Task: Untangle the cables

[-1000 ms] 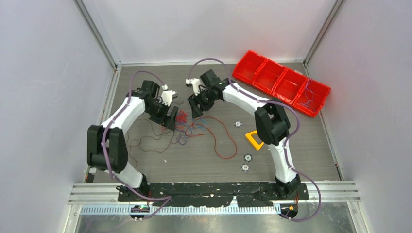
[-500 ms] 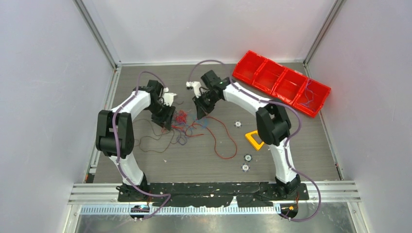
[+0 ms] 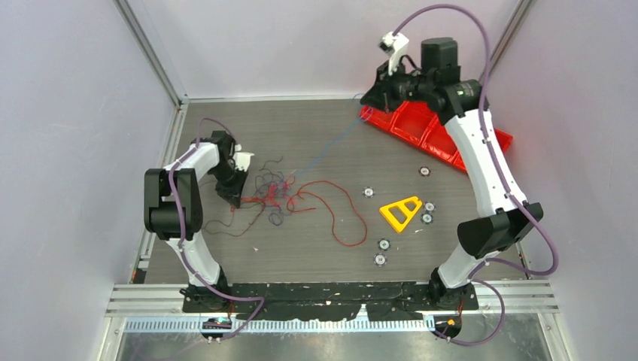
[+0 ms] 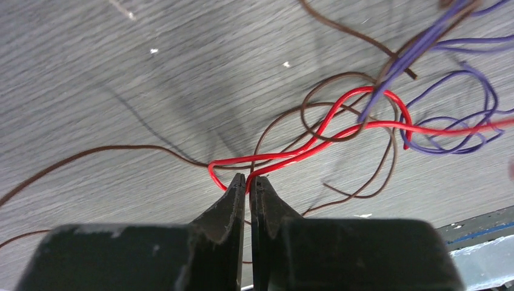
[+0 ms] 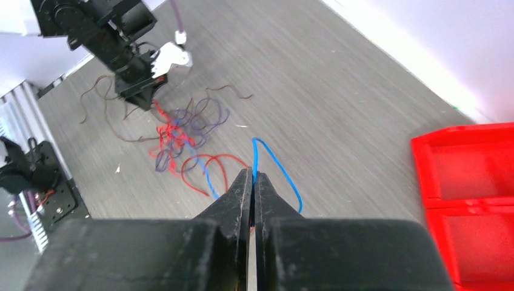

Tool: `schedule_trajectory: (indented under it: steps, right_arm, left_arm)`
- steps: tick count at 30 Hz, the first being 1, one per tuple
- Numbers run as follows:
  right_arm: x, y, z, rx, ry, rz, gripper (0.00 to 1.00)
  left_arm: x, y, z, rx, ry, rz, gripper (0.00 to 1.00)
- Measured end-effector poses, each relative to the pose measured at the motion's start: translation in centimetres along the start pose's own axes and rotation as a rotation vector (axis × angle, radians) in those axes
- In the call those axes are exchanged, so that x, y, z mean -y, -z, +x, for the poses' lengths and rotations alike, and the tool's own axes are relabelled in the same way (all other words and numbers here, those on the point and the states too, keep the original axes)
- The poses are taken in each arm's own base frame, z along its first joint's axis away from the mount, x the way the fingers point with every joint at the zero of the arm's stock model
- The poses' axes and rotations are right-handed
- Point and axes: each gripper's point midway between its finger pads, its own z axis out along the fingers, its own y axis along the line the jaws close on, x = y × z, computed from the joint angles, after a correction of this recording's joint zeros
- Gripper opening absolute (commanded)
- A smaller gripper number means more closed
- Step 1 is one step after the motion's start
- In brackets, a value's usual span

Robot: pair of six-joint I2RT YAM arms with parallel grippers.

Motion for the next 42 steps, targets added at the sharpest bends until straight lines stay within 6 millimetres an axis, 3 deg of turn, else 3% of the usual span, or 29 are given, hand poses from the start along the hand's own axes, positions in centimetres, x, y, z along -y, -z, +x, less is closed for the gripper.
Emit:
schedule_trajectory:
  steps: [6,12,16,20,23,26,30,33,36,42]
  right_arm:
    - [3.8,5.7,-4.7,0.113,-0.016,0.134,0.05]
    - [5.2,11.8,-10.3,0.274,0.045,0.255,0.05]
    - [5.6,14.3,-12.0,0.336,0.079,0.315,0.05]
    - [7.5,15.6,-11.4,0.330,0.059,0.395,0.05]
    - [9.8,16.0,-9.5,0.292,0.020,0.459,0.05]
    - [11.9,16.1,-7.2,0.244,-0.038,0.505,0.05]
    - [13.4,17.1,-4.8,0.195,-0.110,0.548,0.05]
    - [14.1,18.3,-3.9,0.180,-0.144,0.576,0.05]
    - [14.6,19.5,-3.0,0.160,-0.178,0.609,0.05]
    - [16.5,23.1,-1.7,0.137,-0.208,0.735,0.05]
  left_arm:
    - [-0.5,-0.2,0.6,-0.024,-0.006,-0.006,0.00]
    - [-0.6,-0.4,1.4,-0.043,0.001,-0.006,0.00]
    - [-1.1,-0.4,1.6,-0.042,0.022,-0.003,0.16]
    - [-0.3,0.3,1.0,-0.021,0.032,0.039,0.38]
    - [0.7,2.4,-0.6,0.051,0.025,0.076,0.52]
    - [1.7,6.0,-3.1,0.178,0.003,0.093,0.66]
    - [3.9,12.4,-5.7,0.402,-0.064,0.118,0.85]
    - [5.5,15.7,-5.8,0.513,-0.110,0.133,0.92]
    - [6.7,17.4,-5.7,0.589,-0.143,0.143,0.93]
    - [7.6,17.1,-5.2,0.613,-0.133,0.183,0.94]
